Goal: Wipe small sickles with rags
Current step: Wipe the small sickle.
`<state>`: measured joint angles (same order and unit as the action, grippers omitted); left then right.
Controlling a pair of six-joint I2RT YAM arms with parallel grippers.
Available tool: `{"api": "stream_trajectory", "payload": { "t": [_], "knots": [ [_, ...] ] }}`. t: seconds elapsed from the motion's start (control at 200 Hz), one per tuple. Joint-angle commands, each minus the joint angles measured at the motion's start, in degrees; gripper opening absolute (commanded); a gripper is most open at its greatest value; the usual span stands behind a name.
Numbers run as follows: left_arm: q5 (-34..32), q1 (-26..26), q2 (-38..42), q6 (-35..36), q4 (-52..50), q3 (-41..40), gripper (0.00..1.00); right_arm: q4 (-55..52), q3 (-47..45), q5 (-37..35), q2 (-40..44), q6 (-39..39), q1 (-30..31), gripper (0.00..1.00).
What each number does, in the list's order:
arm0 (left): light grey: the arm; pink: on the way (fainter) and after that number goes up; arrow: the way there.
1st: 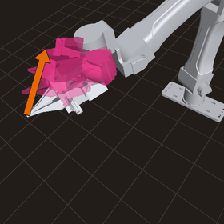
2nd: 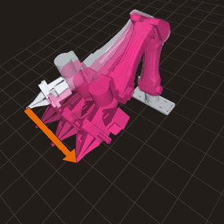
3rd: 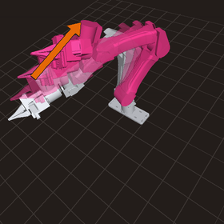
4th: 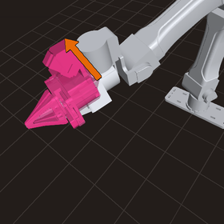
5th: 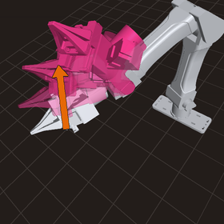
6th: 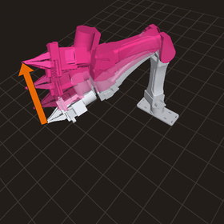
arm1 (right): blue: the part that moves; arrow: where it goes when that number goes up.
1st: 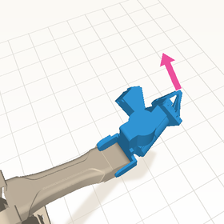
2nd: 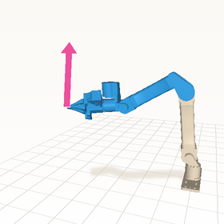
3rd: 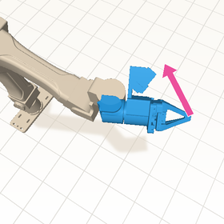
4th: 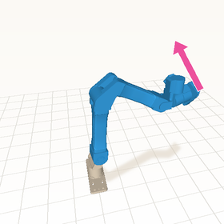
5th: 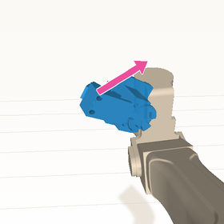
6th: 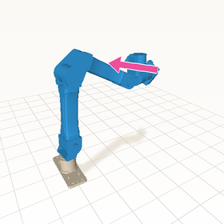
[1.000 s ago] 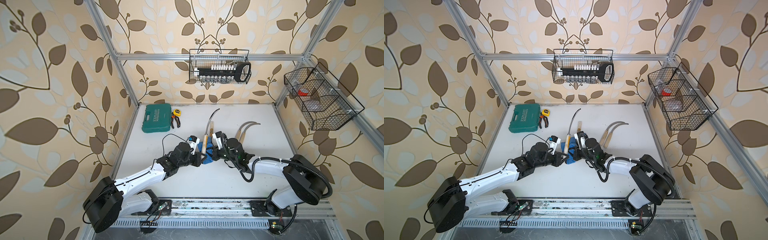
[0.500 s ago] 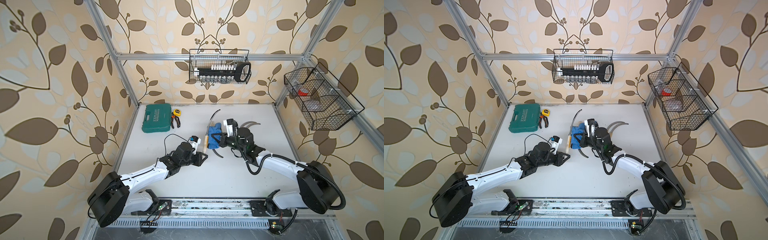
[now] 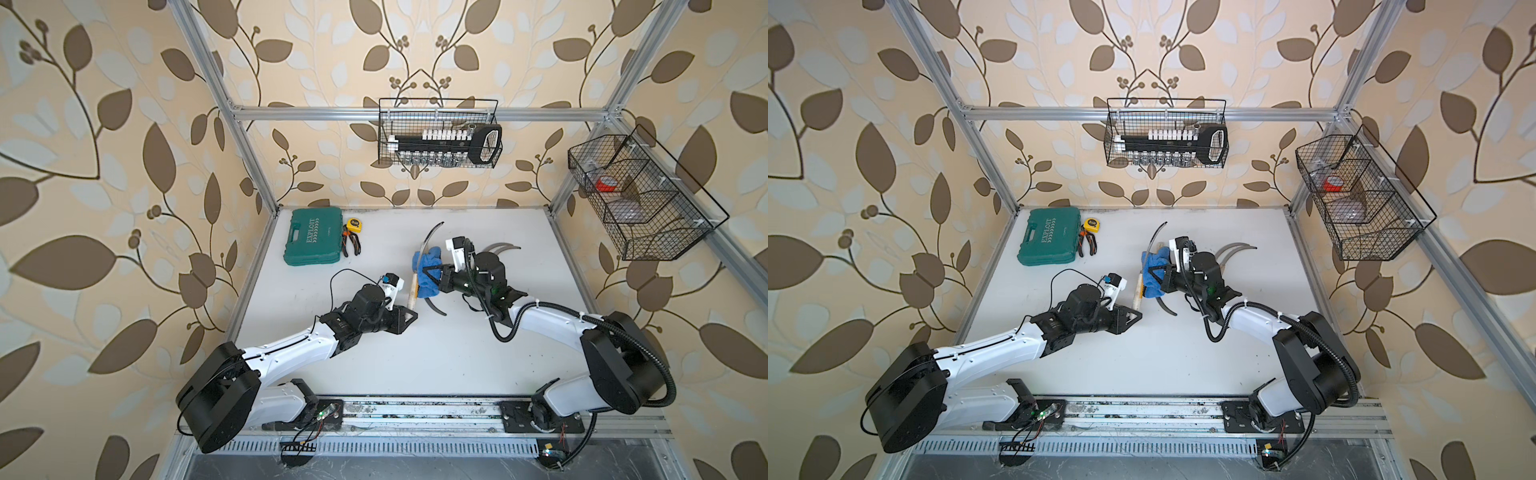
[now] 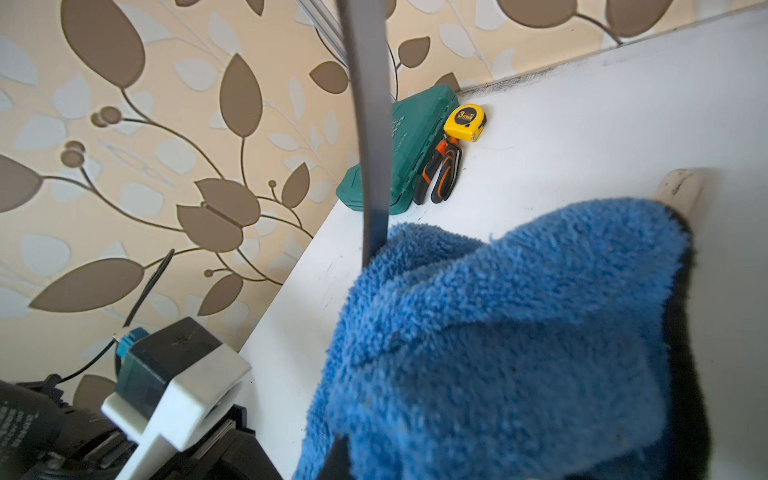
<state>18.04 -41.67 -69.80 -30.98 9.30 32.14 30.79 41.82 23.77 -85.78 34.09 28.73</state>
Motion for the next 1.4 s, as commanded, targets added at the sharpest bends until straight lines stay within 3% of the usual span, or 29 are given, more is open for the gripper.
{"api": "stream_trajectory", "payload": {
  "t": [0.0,0.275,0.53,0.73,0.975,1.395],
  "knots": [
    [2.9,-0.4,2.3,0.3,3.9,0.1,0.00,4.2,2.6,3.4,-2.2,-0.2,0.0,0.00],
    [2.1,-0.4,4.0,-0.1,3.6,-0.6,0.00,9.5,3.3,6.4,-6.7,2.4,-2.0,0.00],
    [1.9,-0.4,7.6,-0.1,2.2,-1.6,0.00,8.2,4.6,4.6,-9.5,3.1,-4.1,0.00],
    [1.6,-0.4,7.0,0.3,2.1,-1.6,0.00,12.3,4.8,8.8,-11.4,5.7,-3.3,0.00],
    [0.3,-0.4,2.9,0.3,2.3,-0.2,0.00,14.7,3.5,10.7,-9.2,7.5,-1.8,0.00],
    [0.8,-0.4,0.4,0.1,3.7,0.2,0.00,7.7,8.7,9.9,-4.1,7.1,-2.9,0.00]
  ]
}}
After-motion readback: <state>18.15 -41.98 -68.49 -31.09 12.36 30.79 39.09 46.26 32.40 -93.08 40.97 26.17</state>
